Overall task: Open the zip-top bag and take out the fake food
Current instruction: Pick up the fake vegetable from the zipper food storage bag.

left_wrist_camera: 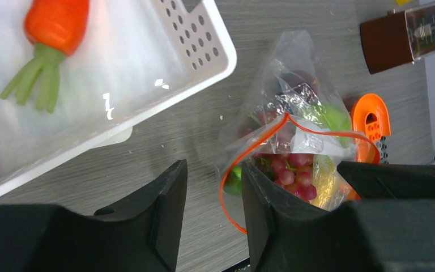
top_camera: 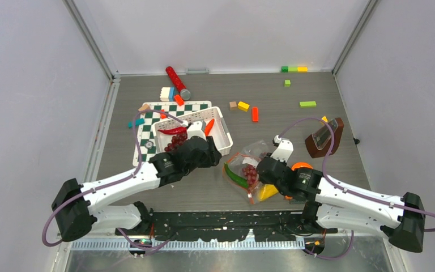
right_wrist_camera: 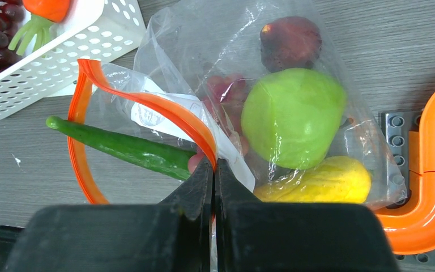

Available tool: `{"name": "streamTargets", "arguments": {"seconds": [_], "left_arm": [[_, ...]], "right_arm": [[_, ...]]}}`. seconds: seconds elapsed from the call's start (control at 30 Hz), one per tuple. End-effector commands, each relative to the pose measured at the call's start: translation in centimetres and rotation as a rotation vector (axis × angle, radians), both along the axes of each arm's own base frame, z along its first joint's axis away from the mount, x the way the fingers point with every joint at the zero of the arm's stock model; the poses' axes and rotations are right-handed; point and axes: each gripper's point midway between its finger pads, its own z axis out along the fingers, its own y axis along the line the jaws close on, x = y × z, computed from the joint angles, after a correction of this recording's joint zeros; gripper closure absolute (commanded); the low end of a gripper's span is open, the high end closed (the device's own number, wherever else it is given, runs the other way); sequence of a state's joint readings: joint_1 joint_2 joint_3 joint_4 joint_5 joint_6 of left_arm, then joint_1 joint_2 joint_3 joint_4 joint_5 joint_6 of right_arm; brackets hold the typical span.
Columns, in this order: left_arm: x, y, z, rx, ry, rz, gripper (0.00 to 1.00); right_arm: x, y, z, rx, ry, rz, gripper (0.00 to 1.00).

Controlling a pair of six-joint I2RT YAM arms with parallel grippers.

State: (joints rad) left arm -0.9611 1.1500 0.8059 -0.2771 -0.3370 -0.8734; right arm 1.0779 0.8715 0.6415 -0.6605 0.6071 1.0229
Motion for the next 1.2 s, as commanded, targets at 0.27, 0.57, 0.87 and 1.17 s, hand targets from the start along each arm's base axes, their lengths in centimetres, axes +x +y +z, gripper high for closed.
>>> {"name": "streamTargets", "arguments": {"seconds": [0.27, 0.57, 0.87, 1.17], "left_arm": [[-1.5, -4.7, -1.4, -0.066, -0.02, -0.109, 0.62], [-1.1, -5.4, -2.3, -0.055, -0.008, -0.1, 0.62], [-0.7, -5.4, -3.1, -0.027, -0.005, -0.088, 0.65], [-0.8, -4.8, -2.4, -0.01, -0.025, -0.093, 0.78]], "right_arm": [[0.6, 0.7, 1.0, 0.014, -0.027, 0.0, 1.0], [0.7, 0.8, 1.0, 0.006, -0.027, 0.005, 1.0], [0.8, 0.8, 0.8, -0.002, -0.026, 0.005, 1.0], [0.7, 0.8, 0.6, -0.001, -0.022, 0.002, 1.0]]}}
